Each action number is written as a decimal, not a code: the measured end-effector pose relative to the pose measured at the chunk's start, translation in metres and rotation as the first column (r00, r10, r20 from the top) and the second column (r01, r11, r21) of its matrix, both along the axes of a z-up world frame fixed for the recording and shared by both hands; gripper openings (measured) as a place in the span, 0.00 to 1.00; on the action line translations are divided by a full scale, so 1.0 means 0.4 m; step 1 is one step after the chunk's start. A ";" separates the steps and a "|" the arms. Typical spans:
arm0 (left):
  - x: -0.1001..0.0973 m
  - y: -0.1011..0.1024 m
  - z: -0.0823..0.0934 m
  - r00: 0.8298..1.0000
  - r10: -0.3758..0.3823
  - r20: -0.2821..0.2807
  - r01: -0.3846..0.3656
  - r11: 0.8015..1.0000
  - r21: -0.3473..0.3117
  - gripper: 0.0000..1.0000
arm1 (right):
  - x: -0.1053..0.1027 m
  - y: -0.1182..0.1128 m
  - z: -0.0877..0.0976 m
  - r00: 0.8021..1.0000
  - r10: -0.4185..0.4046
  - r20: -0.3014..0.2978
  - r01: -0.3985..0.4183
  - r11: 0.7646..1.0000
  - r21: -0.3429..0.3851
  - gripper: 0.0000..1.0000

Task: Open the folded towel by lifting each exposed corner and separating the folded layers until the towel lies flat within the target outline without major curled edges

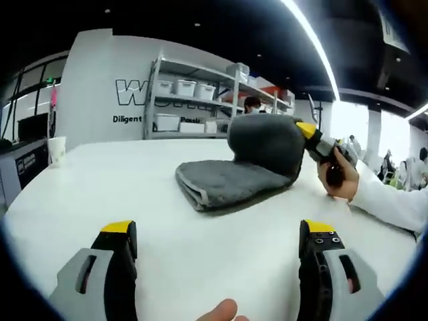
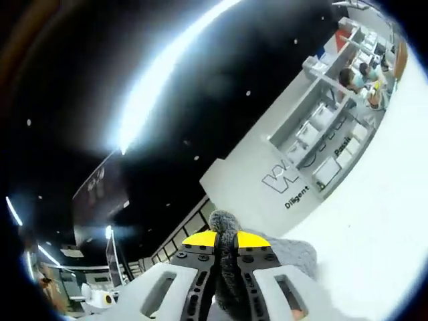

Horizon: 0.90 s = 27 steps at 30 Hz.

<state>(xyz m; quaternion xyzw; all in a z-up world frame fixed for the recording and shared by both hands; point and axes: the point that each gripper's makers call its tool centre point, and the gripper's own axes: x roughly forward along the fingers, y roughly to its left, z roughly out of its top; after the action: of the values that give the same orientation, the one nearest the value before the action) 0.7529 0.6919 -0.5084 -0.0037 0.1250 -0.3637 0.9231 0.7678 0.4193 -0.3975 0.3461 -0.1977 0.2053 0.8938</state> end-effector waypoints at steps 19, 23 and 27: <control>0.001 0.004 -0.003 1.000 0.004 -0.006 -0.004 1.000 0.007 1.00 | -0.029 -0.097 -0.032 0.990 -0.129 -0.061 0.127 0.991 -0.032 0.02; -0.004 0.004 -0.004 1.000 0.005 -0.008 -0.005 1.000 0.006 1.00 | -0.039 -0.105 -0.039 0.986 -0.152 -0.074 0.148 0.987 -0.055 0.02; -0.005 0.004 -0.006 1.000 0.007 -0.011 -0.007 1.000 0.008 1.00 | -0.045 -0.127 -0.051 0.977 -0.188 -0.104 0.180 0.980 -0.078 0.02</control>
<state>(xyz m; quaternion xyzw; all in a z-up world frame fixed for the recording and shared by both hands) 0.7510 0.6937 -0.5109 -0.0027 0.1316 -0.3599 0.9236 0.7499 0.3684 -0.4181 0.3065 -0.1717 0.1086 0.9299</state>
